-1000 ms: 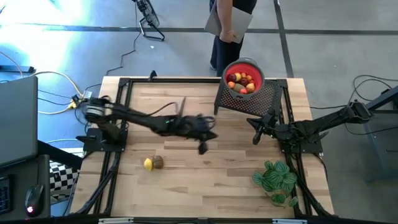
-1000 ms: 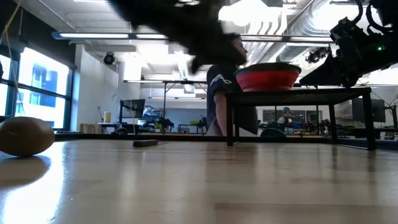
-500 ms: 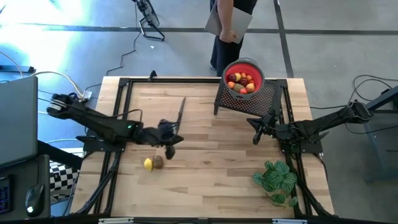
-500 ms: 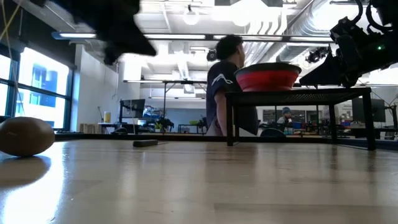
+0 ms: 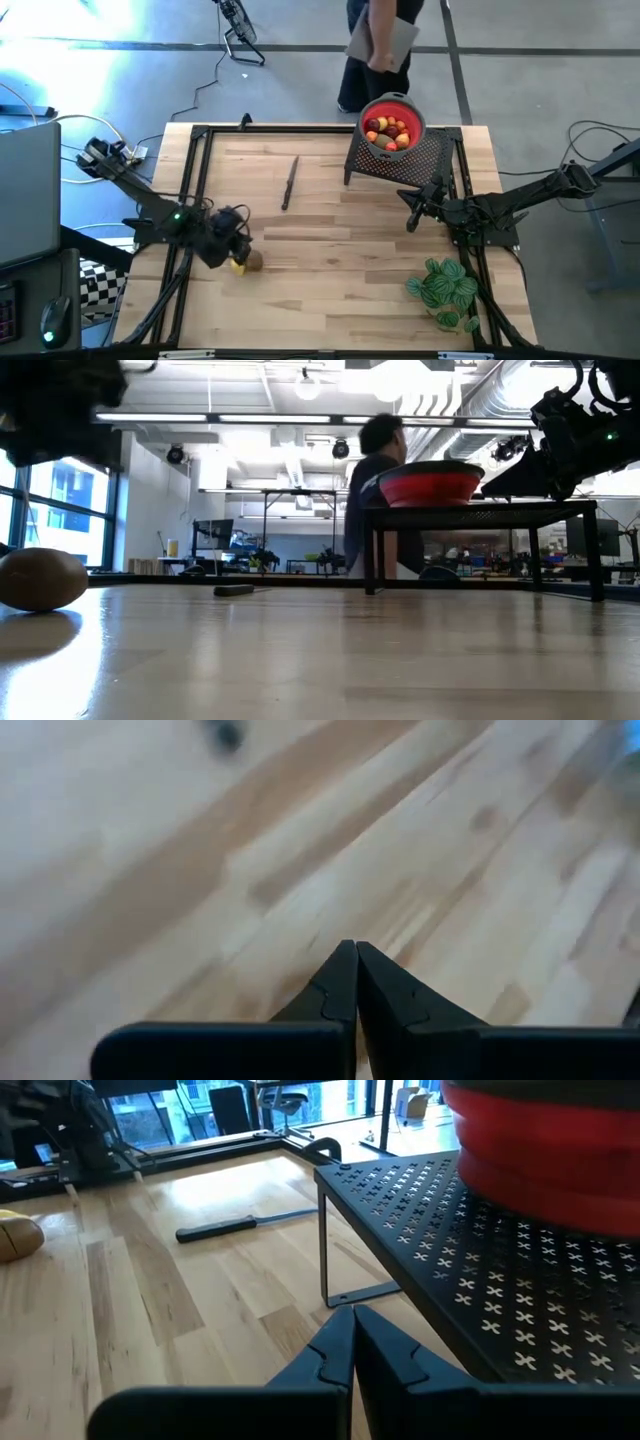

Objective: Pick & Place Fruit
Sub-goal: Put the yellow lemon into the red strainer bowl on the shelf

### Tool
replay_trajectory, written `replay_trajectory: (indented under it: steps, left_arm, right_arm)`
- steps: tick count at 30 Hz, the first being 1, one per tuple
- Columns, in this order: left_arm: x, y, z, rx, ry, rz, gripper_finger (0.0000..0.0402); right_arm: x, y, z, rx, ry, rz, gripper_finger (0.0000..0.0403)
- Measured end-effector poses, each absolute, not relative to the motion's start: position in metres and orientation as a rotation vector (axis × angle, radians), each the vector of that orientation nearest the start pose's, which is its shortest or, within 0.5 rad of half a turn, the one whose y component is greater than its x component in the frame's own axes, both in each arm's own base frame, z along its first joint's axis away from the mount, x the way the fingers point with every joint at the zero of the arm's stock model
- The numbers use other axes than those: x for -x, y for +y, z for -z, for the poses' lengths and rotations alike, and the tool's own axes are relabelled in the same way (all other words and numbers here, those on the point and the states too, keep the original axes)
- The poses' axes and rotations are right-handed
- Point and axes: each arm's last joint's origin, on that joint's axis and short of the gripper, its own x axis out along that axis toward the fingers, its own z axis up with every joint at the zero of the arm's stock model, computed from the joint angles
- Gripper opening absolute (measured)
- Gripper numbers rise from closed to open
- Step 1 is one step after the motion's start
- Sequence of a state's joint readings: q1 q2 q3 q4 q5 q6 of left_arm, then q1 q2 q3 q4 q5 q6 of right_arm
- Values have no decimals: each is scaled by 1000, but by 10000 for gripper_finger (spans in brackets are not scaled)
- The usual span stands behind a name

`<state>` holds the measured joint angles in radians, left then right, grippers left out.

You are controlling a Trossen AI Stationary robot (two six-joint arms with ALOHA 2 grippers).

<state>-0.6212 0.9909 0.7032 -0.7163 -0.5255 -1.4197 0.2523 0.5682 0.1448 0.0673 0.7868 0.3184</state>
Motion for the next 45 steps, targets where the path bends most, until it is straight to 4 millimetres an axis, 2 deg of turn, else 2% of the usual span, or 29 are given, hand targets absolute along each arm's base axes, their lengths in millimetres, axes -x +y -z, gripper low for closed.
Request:
replay_trajectory:
  steps: [5,14,24,29,40,45]
  left_arm:
    - [-139,-95,-227,931,858,-561,0]
    - [-133,-101,-225,1110,1074,-559,0]
    - [-132,-101,-224,1115,1116,-559,10]
    - [-132,-101,-224,1115,1117,-561,73]
    - [-132,-101,-224,1138,1108,-580,280]
    - [-132,-101,-224,1128,1106,-574,336]
  right_arm:
    - [-129,12,-169,-131,226,571,2]
    - [-129,12,-169,-131,225,571,3]
    - [-129,12,-169,-127,227,571,3]
    - [-129,12,-169,-127,229,569,3]
    - [-129,12,-169,-127,229,568,3]
    - [-129,12,-168,-126,230,568,2]
